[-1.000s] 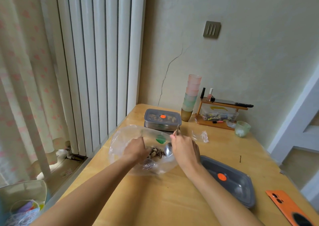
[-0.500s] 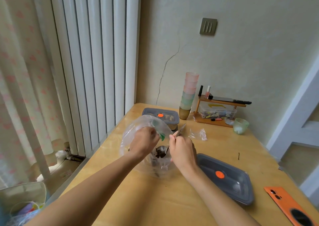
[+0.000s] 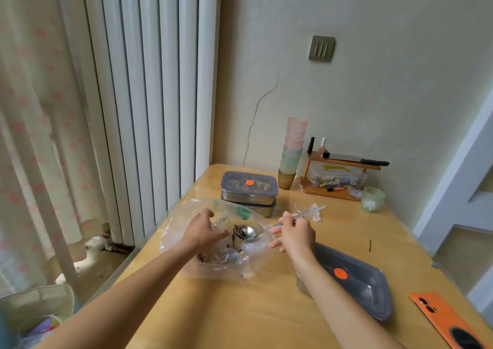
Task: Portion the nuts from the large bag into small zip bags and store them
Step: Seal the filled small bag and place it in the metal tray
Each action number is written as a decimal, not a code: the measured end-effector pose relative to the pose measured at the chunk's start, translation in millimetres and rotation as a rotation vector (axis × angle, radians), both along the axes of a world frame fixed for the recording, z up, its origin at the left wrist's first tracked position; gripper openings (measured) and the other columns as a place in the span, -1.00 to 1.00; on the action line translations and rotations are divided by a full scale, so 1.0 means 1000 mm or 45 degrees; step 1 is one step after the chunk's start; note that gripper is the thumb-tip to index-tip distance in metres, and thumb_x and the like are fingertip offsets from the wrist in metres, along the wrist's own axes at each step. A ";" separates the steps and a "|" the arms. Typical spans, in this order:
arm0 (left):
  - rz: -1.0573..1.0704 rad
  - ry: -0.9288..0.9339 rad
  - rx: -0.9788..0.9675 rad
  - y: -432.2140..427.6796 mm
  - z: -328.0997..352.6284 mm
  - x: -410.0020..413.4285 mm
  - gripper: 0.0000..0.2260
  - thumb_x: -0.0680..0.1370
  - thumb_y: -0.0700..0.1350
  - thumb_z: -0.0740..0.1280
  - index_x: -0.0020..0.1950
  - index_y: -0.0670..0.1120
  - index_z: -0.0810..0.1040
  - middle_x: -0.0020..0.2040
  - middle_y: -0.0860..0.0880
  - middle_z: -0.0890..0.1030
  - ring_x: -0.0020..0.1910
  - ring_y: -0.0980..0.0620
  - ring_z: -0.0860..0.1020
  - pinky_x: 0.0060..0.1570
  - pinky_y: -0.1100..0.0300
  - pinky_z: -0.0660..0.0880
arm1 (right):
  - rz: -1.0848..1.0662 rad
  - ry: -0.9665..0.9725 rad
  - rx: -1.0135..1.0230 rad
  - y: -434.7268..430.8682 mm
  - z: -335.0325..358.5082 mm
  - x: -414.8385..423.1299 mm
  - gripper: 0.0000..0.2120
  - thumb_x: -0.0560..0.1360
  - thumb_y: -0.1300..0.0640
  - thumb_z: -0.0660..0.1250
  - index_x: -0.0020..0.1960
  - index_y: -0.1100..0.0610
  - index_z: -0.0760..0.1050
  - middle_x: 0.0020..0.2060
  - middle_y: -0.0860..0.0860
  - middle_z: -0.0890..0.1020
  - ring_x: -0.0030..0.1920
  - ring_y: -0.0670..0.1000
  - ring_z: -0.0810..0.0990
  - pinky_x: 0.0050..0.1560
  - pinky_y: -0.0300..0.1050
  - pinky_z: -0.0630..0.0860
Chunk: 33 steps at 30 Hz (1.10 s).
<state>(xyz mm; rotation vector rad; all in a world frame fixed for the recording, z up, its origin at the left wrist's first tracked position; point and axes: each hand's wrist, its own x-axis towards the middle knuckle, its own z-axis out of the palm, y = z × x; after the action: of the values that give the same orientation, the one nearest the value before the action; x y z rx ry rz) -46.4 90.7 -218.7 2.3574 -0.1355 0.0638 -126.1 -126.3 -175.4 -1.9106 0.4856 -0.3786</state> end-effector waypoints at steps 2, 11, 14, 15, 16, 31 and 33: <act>-0.045 0.005 -0.015 0.005 0.000 0.000 -0.19 0.42 0.07 0.59 0.52 -0.16 0.29 0.21 -0.12 0.57 0.12 -0.05 0.56 0.04 0.18 0.45 | -0.009 -0.039 0.037 0.003 0.007 0.003 -0.65 0.75 0.04 0.09 -0.03 0.17 0.55 -0.26 0.02 0.73 -0.46 0.07 0.69 -0.52 -0.19 0.46; -0.050 -0.083 -0.184 0.014 0.004 -0.009 -0.26 0.43 -0.17 0.55 0.48 -0.21 0.22 0.02 -0.07 0.58 -0.02 -0.02 0.58 -0.09 0.19 0.57 | 0.165 -0.185 0.009 0.030 0.036 0.006 -0.69 0.74 0.03 0.11 0.01 0.15 0.55 -0.25 0.04 0.73 -0.43 0.10 0.70 -0.51 -0.21 0.47; -0.062 -0.146 -0.175 0.014 0.003 -0.011 -0.47 0.44 -0.12 0.58 0.23 -0.14 0.33 0.07 -0.10 0.58 0.03 -0.08 0.60 0.05 0.02 0.60 | 0.222 -0.268 -0.144 0.039 0.040 0.005 -0.67 0.74 0.03 0.10 0.00 0.17 0.54 -0.24 0.03 0.72 -0.46 0.06 0.68 -0.43 -0.19 0.49; -0.075 -0.151 -0.175 0.014 0.001 -0.012 -0.46 0.44 -0.11 0.58 0.24 -0.14 0.32 0.09 -0.11 0.58 0.04 -0.08 0.60 0.07 0.01 0.59 | 0.232 -0.311 -0.218 0.041 0.042 0.004 -0.65 0.74 0.03 0.10 -0.04 0.18 0.55 -0.26 0.03 0.71 -0.48 0.04 0.67 -0.40 -0.19 0.49; -0.090 -0.152 -0.180 0.013 0.000 -0.013 -0.43 0.45 -0.10 0.58 0.28 -0.16 0.31 0.10 -0.10 0.58 0.04 -0.07 0.60 0.05 0.03 0.59 | 0.242 -0.358 -0.305 0.044 0.043 0.004 -0.63 0.74 0.03 0.11 -0.07 0.19 0.56 -0.28 0.02 0.70 -0.51 0.00 0.65 -0.38 -0.21 0.50; -0.069 -0.132 -0.352 0.011 -0.012 -0.009 -0.03 0.44 -0.04 0.56 0.58 -0.22 -0.04 0.10 -0.04 0.59 0.10 -0.02 0.60 0.07 0.05 0.61 | 0.697 -1.057 -1.437 0.069 0.041 -0.009 -0.80 0.66 -0.02 0.20 0.01 0.06 0.52 -0.28 -0.06 0.59 -0.36 0.07 0.56 -0.49 -0.07 0.47; -0.059 -0.123 -0.362 0.009 -0.011 -0.011 0.02 0.45 -0.05 0.56 0.61 -0.24 -0.12 0.10 -0.07 0.58 0.09 -0.03 0.59 0.04 0.09 0.60 | 0.651 -1.095 -1.412 0.067 0.039 -0.008 -0.77 0.67 -0.03 0.20 0.02 0.07 0.56 -0.28 -0.07 0.59 -0.37 0.04 0.54 -0.49 -0.06 0.48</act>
<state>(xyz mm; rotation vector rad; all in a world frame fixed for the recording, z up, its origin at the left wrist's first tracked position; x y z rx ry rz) -57.3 100.0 -229.4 2.0669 -0.2138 0.1642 -134.1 -59.8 -136.8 -2.4903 -0.9645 -1.2036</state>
